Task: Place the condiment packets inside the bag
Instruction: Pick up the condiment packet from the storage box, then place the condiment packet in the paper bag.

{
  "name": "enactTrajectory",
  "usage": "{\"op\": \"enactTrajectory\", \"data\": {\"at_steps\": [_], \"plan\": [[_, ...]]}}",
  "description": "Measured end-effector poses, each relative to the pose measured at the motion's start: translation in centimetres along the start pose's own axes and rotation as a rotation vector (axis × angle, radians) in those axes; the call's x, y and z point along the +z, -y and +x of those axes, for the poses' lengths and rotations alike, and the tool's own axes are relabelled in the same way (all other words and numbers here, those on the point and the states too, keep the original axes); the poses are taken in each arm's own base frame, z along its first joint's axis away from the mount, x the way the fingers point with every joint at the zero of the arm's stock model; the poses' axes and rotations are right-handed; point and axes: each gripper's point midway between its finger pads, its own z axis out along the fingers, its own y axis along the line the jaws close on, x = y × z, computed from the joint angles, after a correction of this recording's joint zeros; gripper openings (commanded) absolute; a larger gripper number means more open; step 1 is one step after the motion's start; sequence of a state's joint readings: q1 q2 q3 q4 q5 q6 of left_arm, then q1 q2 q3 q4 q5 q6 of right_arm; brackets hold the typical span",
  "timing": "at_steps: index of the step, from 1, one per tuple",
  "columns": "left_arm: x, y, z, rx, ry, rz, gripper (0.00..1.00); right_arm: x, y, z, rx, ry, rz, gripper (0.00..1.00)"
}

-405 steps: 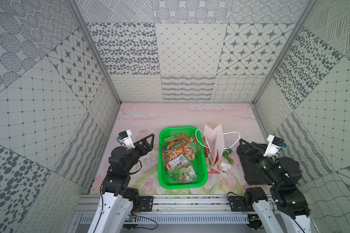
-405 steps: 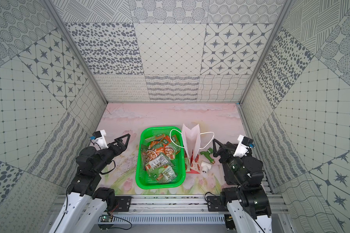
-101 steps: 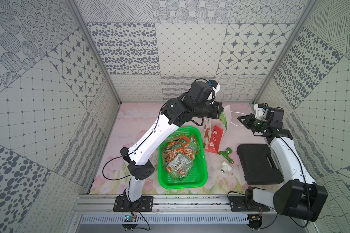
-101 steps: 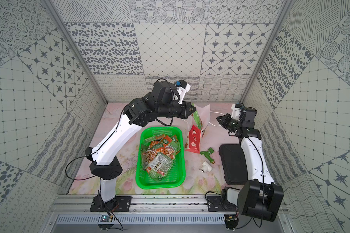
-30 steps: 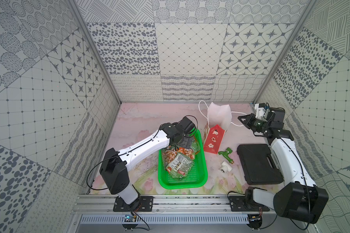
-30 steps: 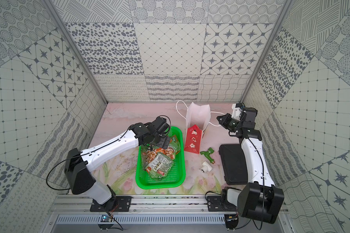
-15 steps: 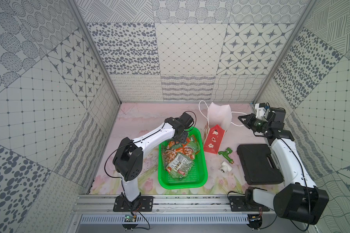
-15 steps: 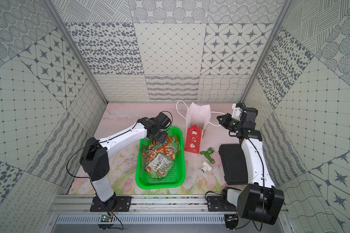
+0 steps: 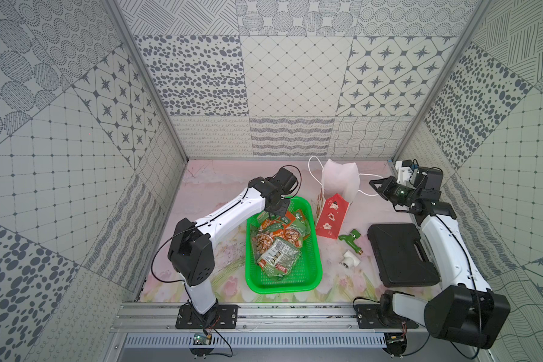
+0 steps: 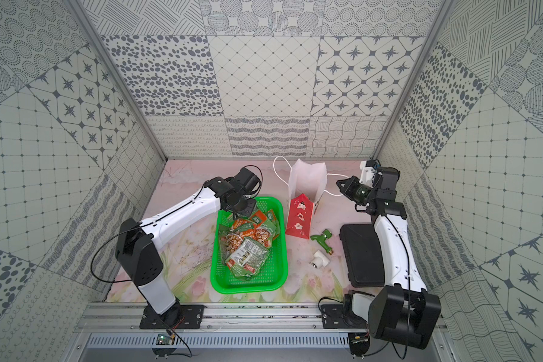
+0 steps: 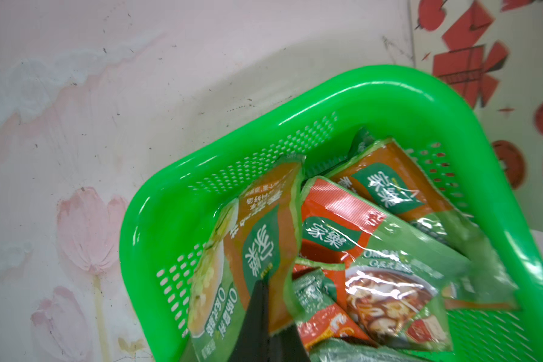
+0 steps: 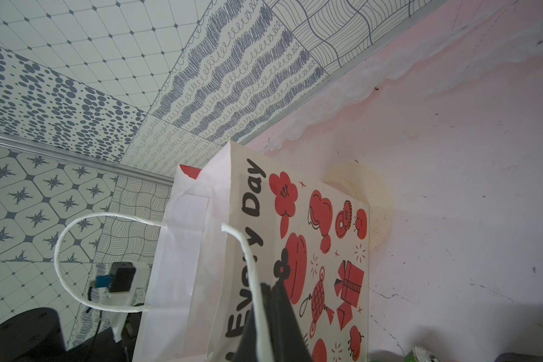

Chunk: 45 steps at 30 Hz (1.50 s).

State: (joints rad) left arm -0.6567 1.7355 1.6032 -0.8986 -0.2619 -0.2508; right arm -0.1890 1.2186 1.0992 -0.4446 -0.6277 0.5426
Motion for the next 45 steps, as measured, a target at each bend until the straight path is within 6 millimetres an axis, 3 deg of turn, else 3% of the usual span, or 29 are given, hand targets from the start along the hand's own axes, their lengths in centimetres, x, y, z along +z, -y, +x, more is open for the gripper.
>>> {"op": "enactTrajectory", "data": {"at_steps": [3,23,32,37,45], "plan": [[-3.5,0.1,-0.9,-0.046,0.066,0.056,0.0,0.0,0.0,0.0,0.0,0.0,0.0,0.0],[-20.8,3.8,-3.1,-0.227,0.291,0.569,0.0,0.0,0.0,0.0,0.0,0.0,0.0,0.0],[-28.3,6.8,-6.1,-0.255,0.392,0.883,0.0,0.0,0.0,0.0,0.0,0.0,-0.001,0.0],[-30.7,8.6,-8.7,-0.262,0.422,1.028,0.0,0.0,0.0,0.0,0.0,0.0,-0.001,0.0],[-30.5,11.9,-13.2,-0.265,0.407,1.175,0.0,0.0,0.0,0.0,0.0,0.0,0.0,0.0]]}}
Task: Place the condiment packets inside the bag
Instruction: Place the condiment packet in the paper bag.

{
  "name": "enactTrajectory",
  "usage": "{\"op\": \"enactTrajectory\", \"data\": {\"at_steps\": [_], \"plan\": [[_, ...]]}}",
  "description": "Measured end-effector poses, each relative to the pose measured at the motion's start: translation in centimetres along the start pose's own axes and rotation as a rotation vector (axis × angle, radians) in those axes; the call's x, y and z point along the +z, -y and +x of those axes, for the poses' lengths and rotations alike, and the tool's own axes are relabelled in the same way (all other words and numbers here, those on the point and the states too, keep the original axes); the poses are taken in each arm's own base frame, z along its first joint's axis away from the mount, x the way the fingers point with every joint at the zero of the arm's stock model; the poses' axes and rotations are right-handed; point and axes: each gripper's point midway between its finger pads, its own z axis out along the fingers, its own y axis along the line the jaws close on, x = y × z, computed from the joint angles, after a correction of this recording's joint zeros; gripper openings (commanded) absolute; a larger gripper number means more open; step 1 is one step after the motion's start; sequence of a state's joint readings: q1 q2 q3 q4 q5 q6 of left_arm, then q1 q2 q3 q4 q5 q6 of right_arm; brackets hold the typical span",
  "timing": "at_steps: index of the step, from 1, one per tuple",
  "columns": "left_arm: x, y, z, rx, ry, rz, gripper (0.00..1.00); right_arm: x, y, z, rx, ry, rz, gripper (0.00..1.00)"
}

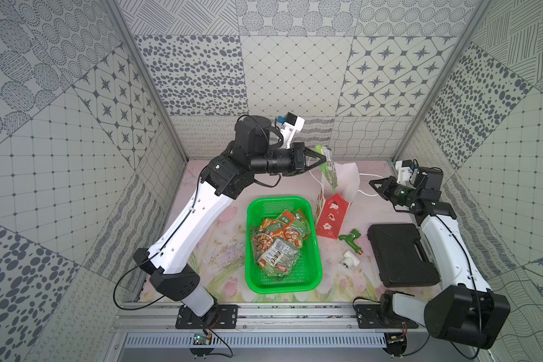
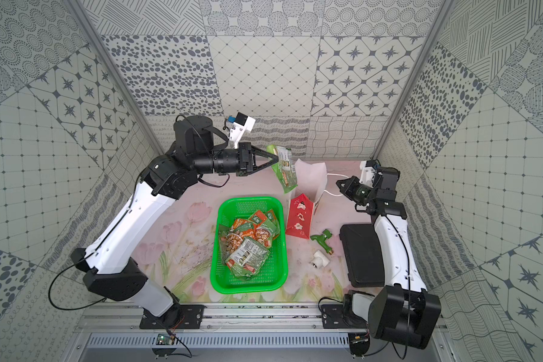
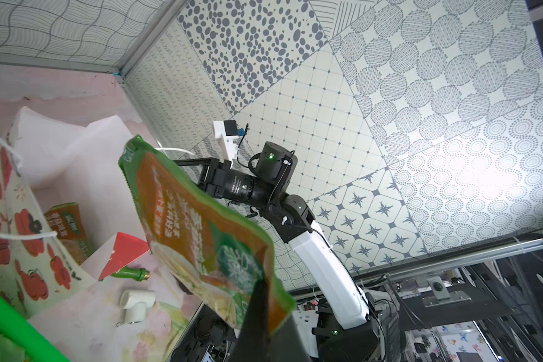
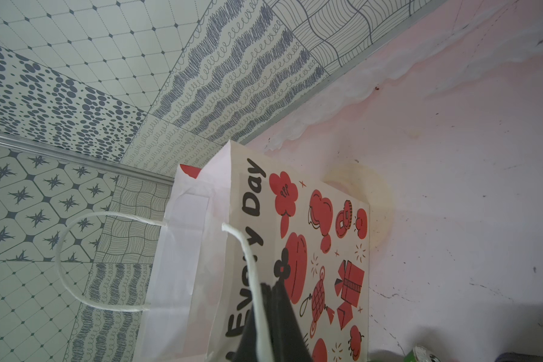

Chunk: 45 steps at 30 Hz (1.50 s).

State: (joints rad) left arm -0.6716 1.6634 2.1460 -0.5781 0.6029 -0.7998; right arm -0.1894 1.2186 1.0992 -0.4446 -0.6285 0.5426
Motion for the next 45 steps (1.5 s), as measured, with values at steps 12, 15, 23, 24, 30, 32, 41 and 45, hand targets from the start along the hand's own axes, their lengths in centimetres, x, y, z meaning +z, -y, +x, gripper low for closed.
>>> {"op": "enactTrajectory", "data": {"at_steps": [12,15,23,24,30,32,41,45], "plan": [[8.6,-6.1,-1.3,-0.056,-0.073,-0.027,0.0,0.0,0.0,0.0,0.0,0.0,0.0,0.0],[10.0,-8.6,-0.7,-0.077,-0.098,-0.075,0.0,0.0,0.0,0.0,0.0,0.0,0.0,0.0],[11.7,-13.9,1.2,-0.127,-0.161,-0.195,0.49,0.0,0.0,0.0,0.0,0.0,0.0,0.0],[11.7,-13.9,1.3,-0.131,-0.166,-0.198,0.56,0.0,0.0,0.0,0.0,0.0,0.0,0.0],[10.4,-11.6,1.7,-0.092,-0.173,-0.19,0.75,0.0,0.0,0.0,0.0,0.0,0.0,0.02],[9.4,-9.9,1.7,-0.059,-0.166,-0.179,0.78,0.0,0.0,0.0,0.0,0.0,0.0,0.04],[3.4,-7.2,5.1,0.035,-0.16,-0.259,0.86,-0.2,-0.3,0.0,-0.007,0.004,-0.006,0.12],[0.0,-9.0,7.6,0.064,-0.148,-0.357,0.9,-0.3,-0.7,0.2,-0.015,0.003,-0.013,0.14]]}}
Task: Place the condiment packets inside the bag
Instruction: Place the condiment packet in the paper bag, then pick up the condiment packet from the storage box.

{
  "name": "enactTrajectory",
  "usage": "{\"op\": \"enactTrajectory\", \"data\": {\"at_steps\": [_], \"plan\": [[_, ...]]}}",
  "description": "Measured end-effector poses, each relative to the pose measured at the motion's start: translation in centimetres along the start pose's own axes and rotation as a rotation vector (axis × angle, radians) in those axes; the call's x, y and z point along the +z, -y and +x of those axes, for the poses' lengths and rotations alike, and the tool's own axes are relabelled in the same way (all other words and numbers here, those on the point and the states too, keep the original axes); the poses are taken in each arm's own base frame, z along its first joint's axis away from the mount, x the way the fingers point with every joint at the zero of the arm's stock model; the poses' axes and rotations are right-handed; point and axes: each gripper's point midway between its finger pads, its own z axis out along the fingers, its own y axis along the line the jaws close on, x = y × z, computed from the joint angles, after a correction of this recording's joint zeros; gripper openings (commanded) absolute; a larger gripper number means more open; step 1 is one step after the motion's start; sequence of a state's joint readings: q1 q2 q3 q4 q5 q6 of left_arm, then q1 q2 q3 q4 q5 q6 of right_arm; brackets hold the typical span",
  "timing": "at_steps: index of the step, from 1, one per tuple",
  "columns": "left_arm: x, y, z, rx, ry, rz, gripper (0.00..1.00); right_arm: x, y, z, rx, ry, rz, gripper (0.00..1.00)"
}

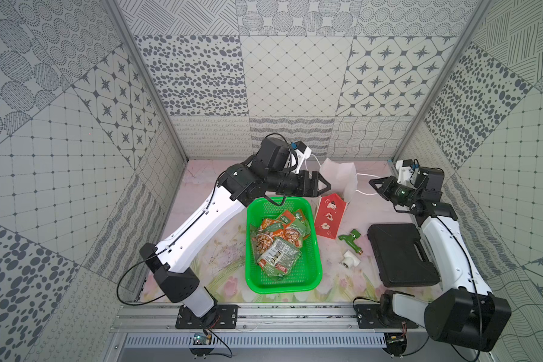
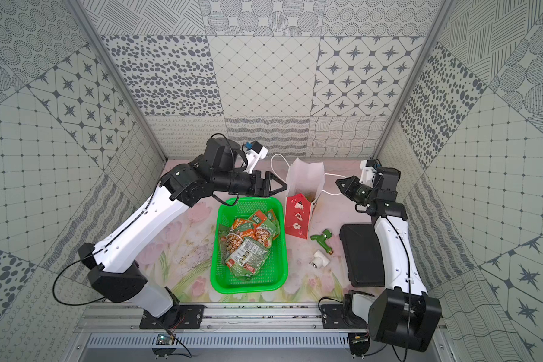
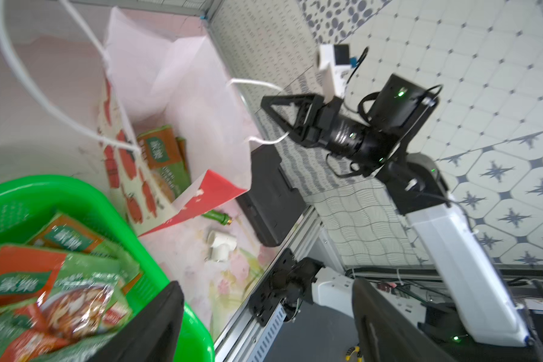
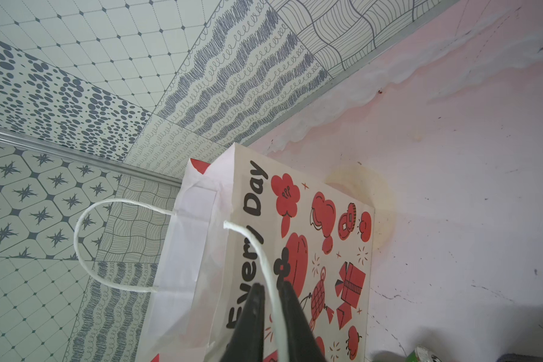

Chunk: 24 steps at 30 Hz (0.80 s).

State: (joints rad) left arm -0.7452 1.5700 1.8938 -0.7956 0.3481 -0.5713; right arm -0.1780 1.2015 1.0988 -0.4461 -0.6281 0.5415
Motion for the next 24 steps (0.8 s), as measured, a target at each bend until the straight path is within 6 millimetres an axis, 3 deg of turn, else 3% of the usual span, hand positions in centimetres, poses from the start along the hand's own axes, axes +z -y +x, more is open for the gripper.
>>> {"op": "enactTrajectory", "data": {"at_steps": [3,11,20,24], "plan": [[-1.7,-2.7,2.6,0.011,0.024,-0.091,0.92,0.1,-0.1,0.3,-0.001,-0.011,-0.001,0.19],[-4.4,-10.2,8.4,0.018,0.082,-0.319,0.92,-0.3,-1.1,1.8,-0.033,-0.035,-0.007,0.5],[-5.1,-15.9,12.3,-0.004,0.145,-0.468,0.92,-4.4,-4.8,5.2,-0.126,-0.012,-0.056,0.8],[-4.9,-18.1,13.4,-0.01,0.181,-0.517,0.92,-5.7,-5.3,7.9,-0.157,-0.035,-0.064,0.85]]}}
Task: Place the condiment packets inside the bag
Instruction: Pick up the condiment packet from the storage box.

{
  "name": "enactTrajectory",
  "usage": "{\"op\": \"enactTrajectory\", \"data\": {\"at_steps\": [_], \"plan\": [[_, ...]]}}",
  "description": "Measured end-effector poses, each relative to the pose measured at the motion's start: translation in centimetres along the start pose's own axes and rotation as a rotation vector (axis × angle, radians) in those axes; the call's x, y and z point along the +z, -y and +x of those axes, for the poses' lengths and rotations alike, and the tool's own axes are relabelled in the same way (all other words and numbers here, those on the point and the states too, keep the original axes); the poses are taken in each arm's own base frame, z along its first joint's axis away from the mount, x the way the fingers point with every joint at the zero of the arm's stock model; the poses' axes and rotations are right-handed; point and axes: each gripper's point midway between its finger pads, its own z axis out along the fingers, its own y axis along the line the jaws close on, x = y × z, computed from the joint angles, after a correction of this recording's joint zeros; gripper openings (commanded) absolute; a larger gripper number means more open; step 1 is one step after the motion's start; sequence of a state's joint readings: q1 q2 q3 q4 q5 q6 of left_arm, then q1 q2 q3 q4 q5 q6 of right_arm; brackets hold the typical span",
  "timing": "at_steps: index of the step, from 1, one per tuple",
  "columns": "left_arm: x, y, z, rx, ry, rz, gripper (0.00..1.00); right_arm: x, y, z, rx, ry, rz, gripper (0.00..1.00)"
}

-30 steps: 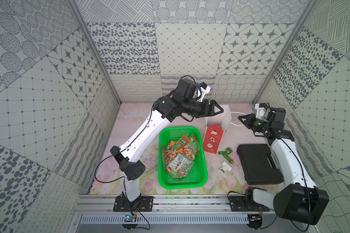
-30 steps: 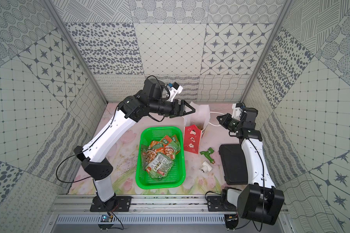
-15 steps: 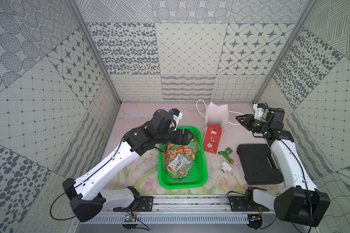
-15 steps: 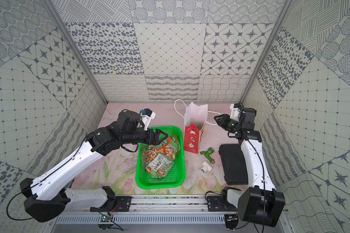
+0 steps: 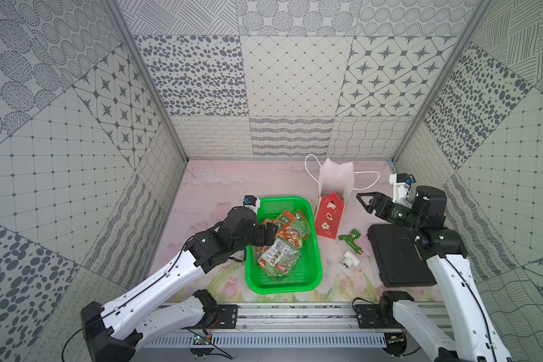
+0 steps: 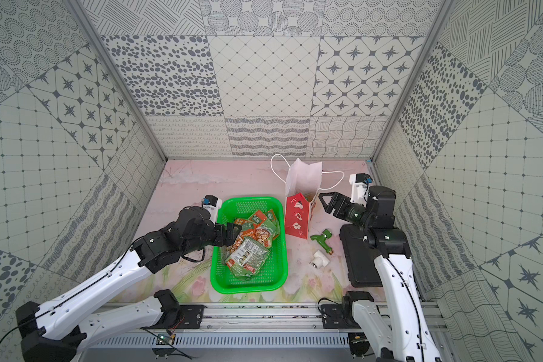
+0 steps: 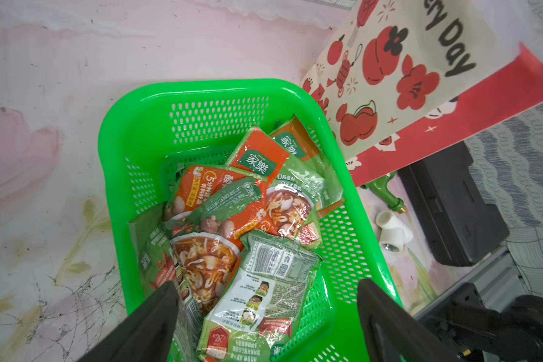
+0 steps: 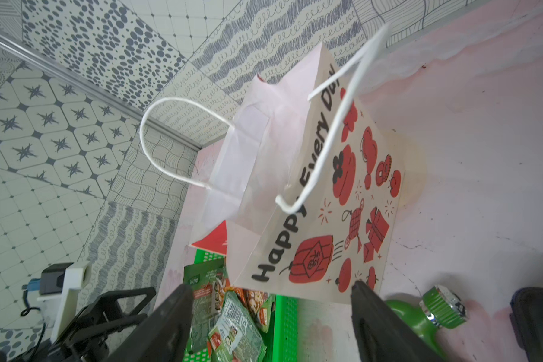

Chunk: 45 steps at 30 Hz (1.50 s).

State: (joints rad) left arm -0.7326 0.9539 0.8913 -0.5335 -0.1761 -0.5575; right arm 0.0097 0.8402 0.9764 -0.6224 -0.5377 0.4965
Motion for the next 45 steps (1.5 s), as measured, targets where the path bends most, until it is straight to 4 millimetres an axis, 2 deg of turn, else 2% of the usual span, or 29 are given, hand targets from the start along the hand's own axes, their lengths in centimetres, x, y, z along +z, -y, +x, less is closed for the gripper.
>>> {"op": "enactTrajectory", "data": {"at_steps": [5,11,17,22,32,40,45], "plan": [[1.4,-2.4,1.3,-0.009,0.034,-0.067,0.92,-0.3,-2.3,4.0,-0.069,-0.083,-0.06,0.85],[2.7,-4.4,1.8,-0.025,0.063,-0.126,0.93,1.0,-5.7,9.8,-0.209,-0.237,-0.169,0.84],[3.8,-5.5,1.7,-0.04,0.073,-0.169,0.93,3.9,-7.5,16.6,-0.425,-0.402,-0.18,0.83],[4.2,-6.6,1.7,-0.063,0.083,-0.2,0.93,6.9,-7.4,21.5,-0.59,-0.525,-0.122,0.82],[4.5,-7.1,1.5,-0.083,0.096,-0.213,0.93,12.0,-6.3,24.6,-0.66,-0.639,-0.034,0.79],[4.5,-7.2,1.5,-0.084,0.098,-0.216,0.93,15.1,-4.6,26.7,-0.64,-0.728,0.026,0.69],[4.6,-7.2,1.5,-0.083,0.096,-0.217,0.93,16.0,-5.1,27.9,-0.611,-0.779,-0.011,0.56]]}}
